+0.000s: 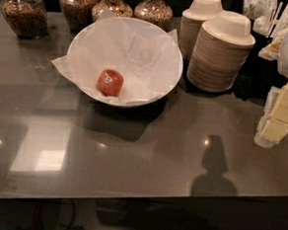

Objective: Pick apple from white bowl

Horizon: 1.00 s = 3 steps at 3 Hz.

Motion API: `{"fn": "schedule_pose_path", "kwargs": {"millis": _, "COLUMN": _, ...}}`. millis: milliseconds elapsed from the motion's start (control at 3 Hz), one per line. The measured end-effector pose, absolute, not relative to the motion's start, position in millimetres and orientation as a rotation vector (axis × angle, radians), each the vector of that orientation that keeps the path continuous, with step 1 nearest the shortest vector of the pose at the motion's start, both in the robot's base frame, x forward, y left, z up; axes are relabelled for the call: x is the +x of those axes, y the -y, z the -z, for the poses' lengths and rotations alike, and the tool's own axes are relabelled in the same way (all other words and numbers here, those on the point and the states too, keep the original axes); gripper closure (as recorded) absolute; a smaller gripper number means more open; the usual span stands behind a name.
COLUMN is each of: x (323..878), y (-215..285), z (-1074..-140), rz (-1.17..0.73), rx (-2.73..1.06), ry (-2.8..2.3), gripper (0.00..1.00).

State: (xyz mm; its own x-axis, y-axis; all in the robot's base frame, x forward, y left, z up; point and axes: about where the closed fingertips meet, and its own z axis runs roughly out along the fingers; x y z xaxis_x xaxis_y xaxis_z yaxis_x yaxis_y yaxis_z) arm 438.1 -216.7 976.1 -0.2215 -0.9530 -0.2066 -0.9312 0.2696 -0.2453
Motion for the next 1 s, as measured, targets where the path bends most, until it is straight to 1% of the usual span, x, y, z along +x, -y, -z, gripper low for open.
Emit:
{"fn": "schedule_pose_path", "kwargs": {"millis": 333, "x": 438.2, "y": 216.6, "z": -976.1, "rz": 0.098, "rx": -1.725, "ry": -2.232, "gripper": 0.0}}
{"fn": "schedule_pose_path", "kwargs": {"millis": 667, "x": 449.3, "y": 203.4, "z": -980.2, "rz": 0.103, "rx": -1.745, "ry": -2.189, "gripper": 0.0}}
{"fn": "schedule_pose_path", "kwargs": {"millis": 1000, "x": 473.1, "y": 175.0, "z": -984.7, "rz": 0.078, "rx": -1.794, "ry": -2.122, "gripper": 0.0}}
